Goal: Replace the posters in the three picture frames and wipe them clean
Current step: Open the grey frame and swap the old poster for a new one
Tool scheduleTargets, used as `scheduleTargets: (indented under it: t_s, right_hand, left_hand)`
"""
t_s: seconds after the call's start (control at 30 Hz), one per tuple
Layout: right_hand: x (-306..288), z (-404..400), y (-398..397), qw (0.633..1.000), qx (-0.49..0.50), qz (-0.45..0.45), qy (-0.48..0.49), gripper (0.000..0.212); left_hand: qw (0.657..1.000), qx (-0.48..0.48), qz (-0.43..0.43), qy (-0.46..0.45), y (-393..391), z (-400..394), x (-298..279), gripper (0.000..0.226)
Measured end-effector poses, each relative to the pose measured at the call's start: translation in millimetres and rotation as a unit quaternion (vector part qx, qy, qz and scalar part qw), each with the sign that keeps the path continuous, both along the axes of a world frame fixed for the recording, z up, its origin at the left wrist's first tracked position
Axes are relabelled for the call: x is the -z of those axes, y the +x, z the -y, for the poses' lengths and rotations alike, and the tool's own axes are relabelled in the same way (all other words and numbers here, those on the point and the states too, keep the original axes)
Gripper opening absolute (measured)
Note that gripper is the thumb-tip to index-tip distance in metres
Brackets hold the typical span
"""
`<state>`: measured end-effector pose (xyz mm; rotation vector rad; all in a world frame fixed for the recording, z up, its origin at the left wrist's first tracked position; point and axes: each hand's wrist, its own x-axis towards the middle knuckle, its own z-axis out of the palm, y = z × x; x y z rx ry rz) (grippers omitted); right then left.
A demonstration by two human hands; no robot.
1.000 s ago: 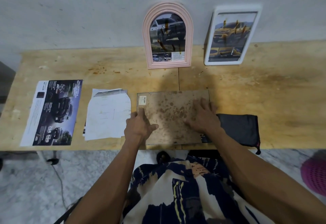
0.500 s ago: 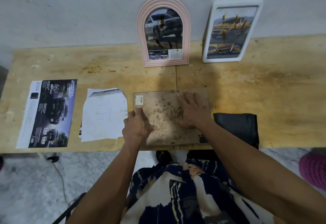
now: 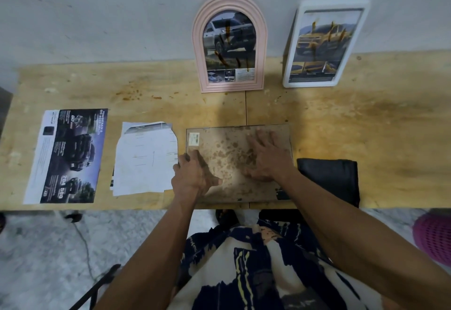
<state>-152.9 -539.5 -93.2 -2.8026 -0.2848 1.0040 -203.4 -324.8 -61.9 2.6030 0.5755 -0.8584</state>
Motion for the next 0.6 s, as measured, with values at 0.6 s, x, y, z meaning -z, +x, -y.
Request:
scheduleTargets:
  t_s: [0.6]
  right_hand:
    - [7.4,46.1,-56.6,0.997,-0.062,0.031,0.015,0.102]
  left_hand:
    - [0.998,0.045,0.035,-0.020,-22.5,-9.3,12.5,0.109]
